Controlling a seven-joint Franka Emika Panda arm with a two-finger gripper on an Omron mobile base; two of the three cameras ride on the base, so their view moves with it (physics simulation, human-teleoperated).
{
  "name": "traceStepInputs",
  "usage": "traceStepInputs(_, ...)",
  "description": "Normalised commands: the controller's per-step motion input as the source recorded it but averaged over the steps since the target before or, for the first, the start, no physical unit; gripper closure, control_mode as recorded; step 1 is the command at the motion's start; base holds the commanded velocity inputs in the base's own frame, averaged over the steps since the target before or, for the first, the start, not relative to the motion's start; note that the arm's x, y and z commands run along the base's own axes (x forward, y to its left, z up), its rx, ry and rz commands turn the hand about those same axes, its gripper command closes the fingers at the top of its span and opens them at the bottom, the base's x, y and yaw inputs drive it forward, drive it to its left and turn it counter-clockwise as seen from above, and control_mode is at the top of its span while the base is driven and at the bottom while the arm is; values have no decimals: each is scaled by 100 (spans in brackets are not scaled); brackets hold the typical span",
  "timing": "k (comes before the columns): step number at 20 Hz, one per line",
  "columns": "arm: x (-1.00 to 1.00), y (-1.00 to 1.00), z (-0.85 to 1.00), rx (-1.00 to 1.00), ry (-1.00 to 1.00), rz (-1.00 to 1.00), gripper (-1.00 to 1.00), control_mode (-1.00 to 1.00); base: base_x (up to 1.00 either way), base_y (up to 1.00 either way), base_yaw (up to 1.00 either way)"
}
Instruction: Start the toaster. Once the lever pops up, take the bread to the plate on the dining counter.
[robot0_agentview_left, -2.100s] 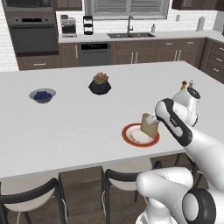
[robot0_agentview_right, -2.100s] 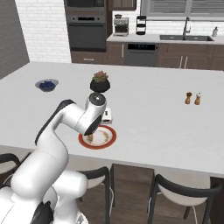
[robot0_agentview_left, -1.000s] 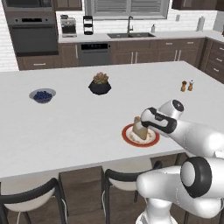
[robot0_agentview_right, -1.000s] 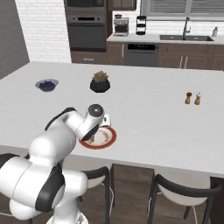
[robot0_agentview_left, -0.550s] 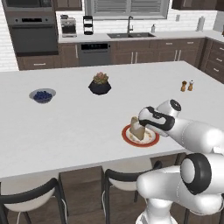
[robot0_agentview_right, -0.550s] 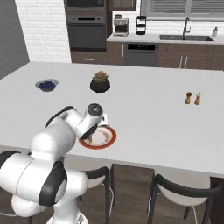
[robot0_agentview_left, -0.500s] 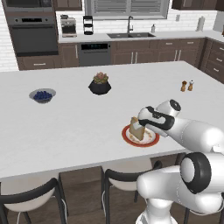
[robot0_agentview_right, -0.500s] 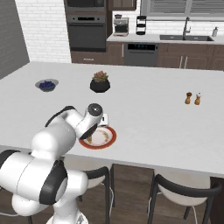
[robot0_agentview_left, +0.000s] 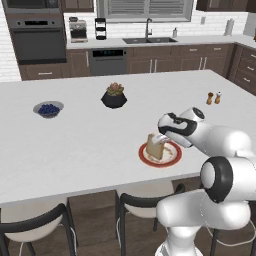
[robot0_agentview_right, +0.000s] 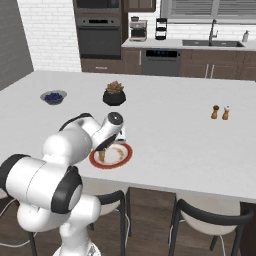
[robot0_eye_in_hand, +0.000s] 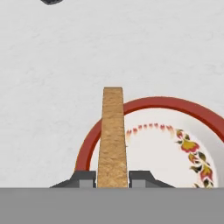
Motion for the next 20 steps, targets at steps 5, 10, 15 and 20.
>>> traceStepInputs(5, 9, 0, 0, 9, 0, 4, 100, -100, 0, 0, 0)
traceStepInputs(10, 0, 0, 1, 11, 0, 3, 100, -100, 0, 0, 0)
traceStepInputs(15, 0, 0, -17, 7, 0, 2, 100, -100, 0, 0, 0)
traceStepInputs(20, 0, 0, -25, 4, -3, 1, 100, -100, 0, 0, 0)
